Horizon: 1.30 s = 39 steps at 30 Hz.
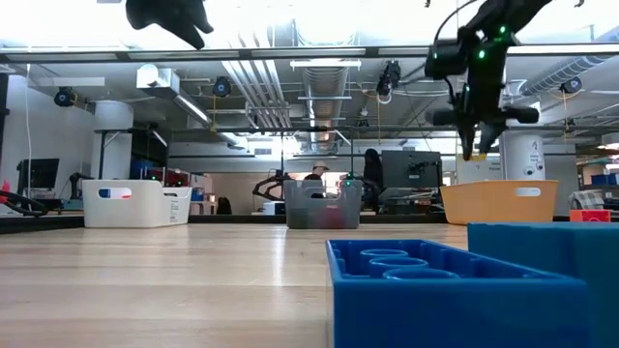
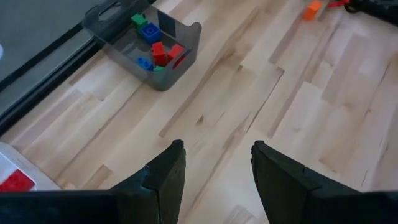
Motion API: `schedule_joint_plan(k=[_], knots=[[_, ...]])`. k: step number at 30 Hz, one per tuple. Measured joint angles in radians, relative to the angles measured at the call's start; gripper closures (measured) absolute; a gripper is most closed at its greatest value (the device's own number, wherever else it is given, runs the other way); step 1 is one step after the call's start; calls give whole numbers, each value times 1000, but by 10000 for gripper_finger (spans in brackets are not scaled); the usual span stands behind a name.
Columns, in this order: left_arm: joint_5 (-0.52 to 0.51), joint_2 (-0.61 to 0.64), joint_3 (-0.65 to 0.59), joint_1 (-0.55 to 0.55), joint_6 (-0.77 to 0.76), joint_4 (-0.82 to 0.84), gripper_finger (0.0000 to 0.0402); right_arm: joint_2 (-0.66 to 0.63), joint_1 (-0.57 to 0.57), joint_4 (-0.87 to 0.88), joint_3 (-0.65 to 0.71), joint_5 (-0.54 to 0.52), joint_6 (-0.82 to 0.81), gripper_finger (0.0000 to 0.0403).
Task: Sort blocks by size
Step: Put the yellow block into the yellow bin, then put the small orange game piece into the black bin
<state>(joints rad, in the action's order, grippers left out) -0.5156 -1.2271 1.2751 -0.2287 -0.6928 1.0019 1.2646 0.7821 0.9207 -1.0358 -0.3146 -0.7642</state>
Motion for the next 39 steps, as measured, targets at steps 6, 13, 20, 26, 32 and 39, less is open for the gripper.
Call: schedule_joint_plan(k=[6, 13, 20, 26, 32, 39], knots=[[0, 0, 0, 0, -53, 0, 240, 46, 24, -29, 27, 0, 9, 265], [0, 0, 0, 0, -84, 0, 240, 79, 24, -68, 23, 1, 34, 226], [0, 0, 0, 0, -105, 0, 240, 53, 21, -67, -6, 80, 72, 260], [1, 0, 0, 0, -121, 1, 240, 5, -15, -60, -18, 206, 86, 299], [77, 0, 0, 0, -147, 4, 240, -30, -122, -10, -18, 264, 61, 333], [261, 0, 0, 0, -212, 11, 240, -51, -291, 97, -18, 276, -32, 350]])
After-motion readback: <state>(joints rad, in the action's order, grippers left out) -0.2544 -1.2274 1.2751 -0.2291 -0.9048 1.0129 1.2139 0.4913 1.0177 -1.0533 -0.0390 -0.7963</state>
